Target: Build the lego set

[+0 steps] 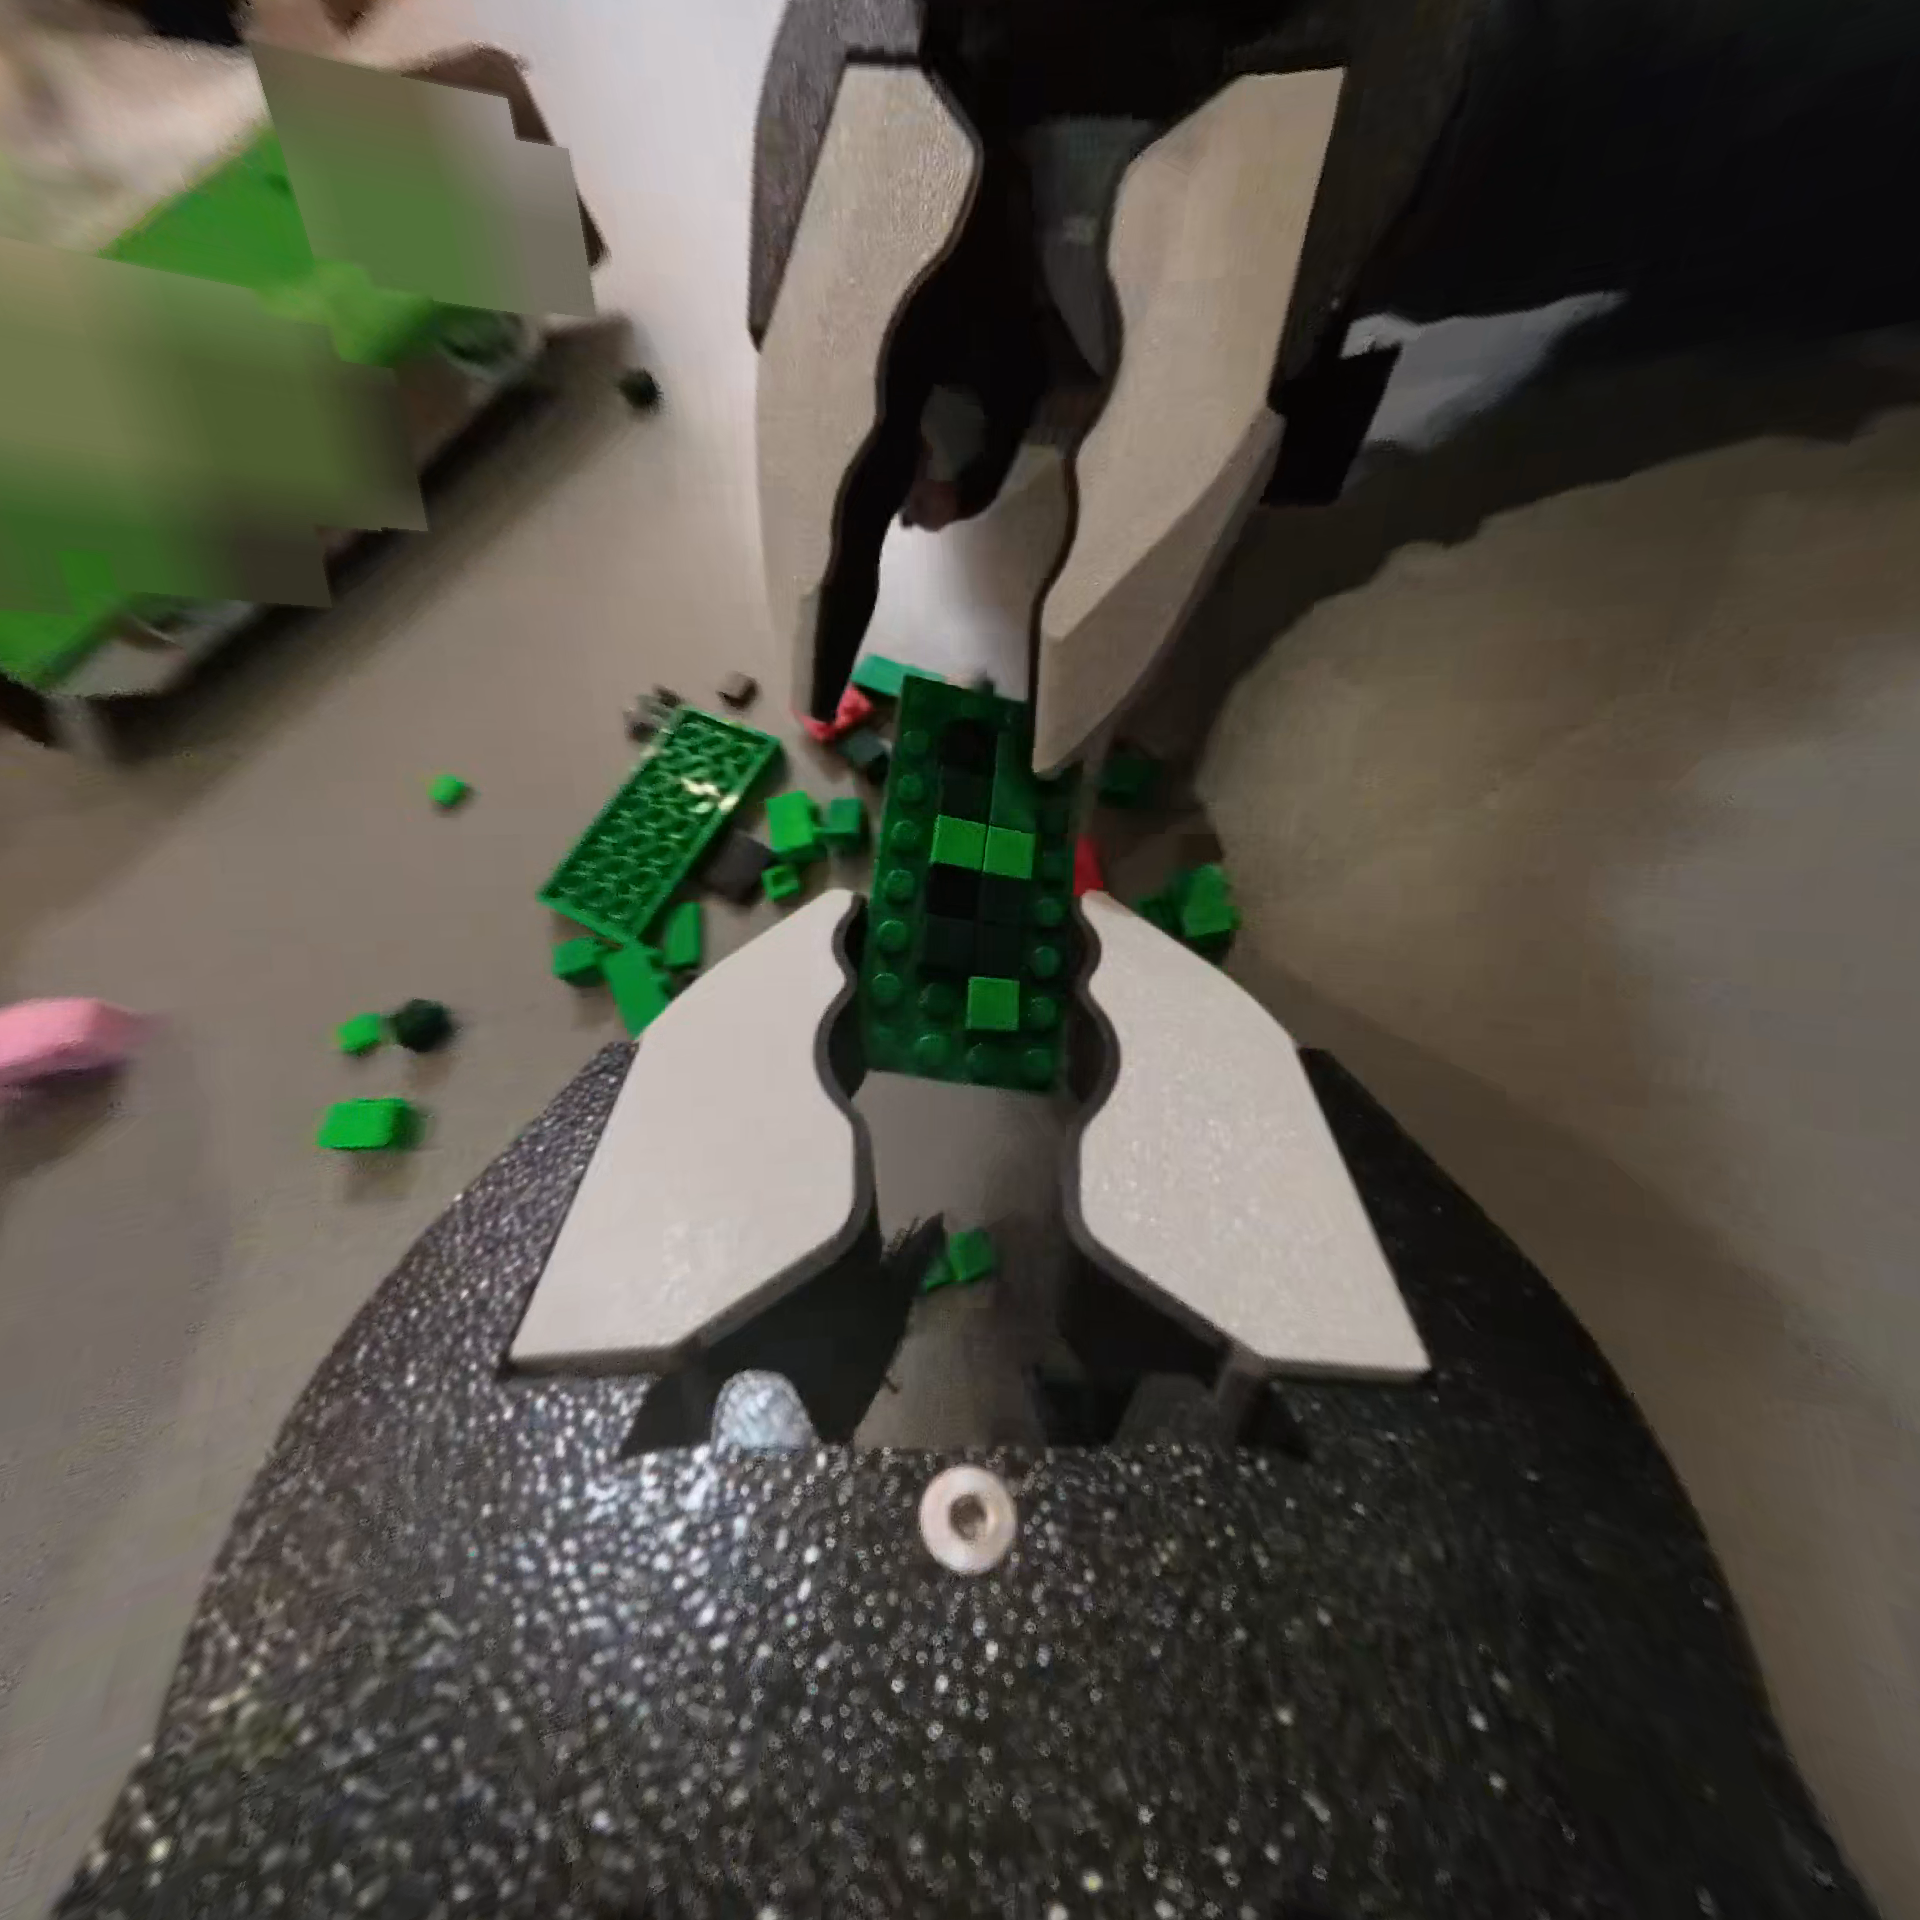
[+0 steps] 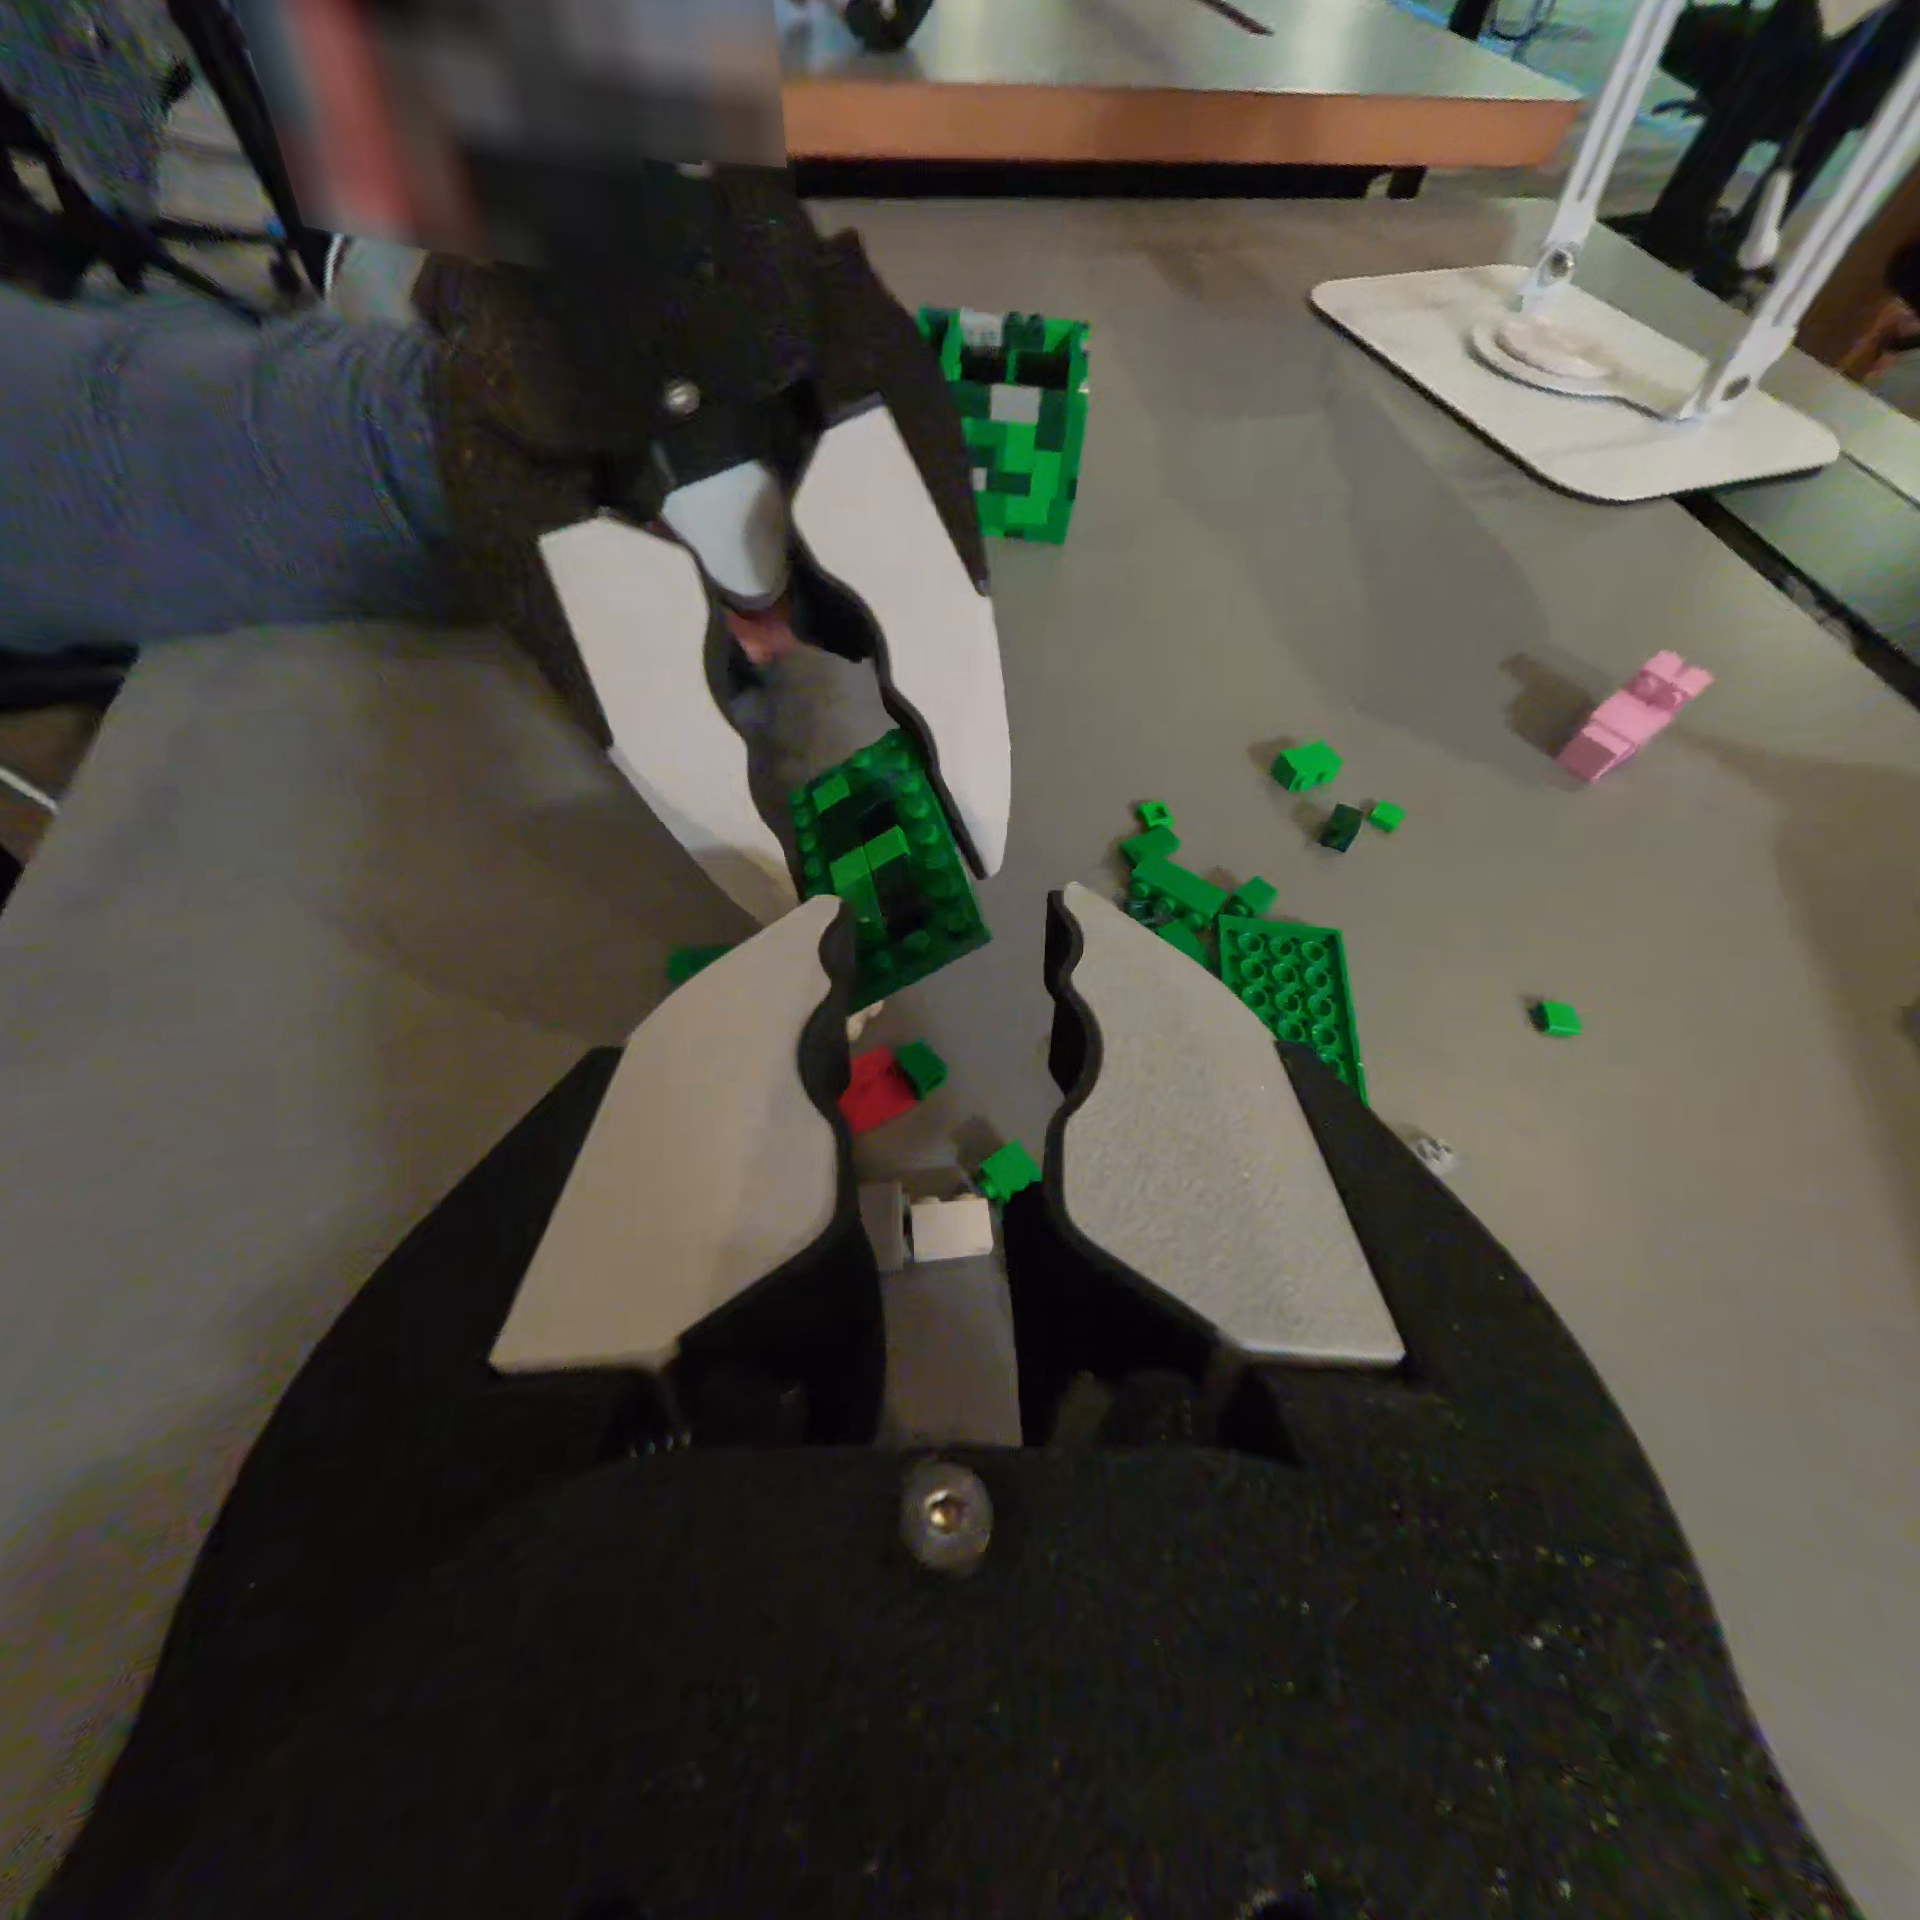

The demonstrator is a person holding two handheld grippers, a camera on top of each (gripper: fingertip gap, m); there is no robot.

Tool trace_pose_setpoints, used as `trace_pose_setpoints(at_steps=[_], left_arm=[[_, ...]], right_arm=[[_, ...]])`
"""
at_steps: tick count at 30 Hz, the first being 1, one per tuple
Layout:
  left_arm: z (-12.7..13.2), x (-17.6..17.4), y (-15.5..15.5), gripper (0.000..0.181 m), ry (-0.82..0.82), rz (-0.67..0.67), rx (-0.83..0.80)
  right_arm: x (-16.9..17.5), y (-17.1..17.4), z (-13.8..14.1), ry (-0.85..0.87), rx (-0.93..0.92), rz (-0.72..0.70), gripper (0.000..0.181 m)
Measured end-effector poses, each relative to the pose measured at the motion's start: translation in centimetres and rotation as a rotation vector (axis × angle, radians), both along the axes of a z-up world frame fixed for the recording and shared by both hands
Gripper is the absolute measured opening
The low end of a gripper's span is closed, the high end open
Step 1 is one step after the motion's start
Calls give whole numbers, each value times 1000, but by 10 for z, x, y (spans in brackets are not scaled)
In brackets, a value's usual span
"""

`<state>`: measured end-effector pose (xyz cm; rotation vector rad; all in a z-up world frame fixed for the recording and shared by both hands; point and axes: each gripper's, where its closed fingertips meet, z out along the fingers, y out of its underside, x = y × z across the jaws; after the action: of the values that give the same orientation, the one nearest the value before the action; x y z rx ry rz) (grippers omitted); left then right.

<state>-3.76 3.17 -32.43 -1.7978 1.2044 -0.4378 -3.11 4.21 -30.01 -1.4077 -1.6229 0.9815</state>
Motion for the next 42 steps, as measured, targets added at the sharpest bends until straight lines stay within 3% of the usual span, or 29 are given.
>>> trace_pose_setpoints(at_steps=[4,10,20,29,36,42], left_arm=[[-8,6,-10,35,-42,-51,-150],[-14,5,-9,35,7,-40,-147],[-13,10,-9,36,58,-41,-72],[13,-2,7,40,138,21,286],[24,-15,13,37,253,66,510],[31,-9,17,29,298,120,647]], right_arm=[[5,-4,-6,-49,62,37,48],[9,-11,-23,-160,150,88,72],[0,-15,-34,-204,427,90,39],[-3,-2,-14,-114,506,-11,37],[4,18,-18,-83,522,-158,37],[1,31,-15,-57,791,-261,36]])
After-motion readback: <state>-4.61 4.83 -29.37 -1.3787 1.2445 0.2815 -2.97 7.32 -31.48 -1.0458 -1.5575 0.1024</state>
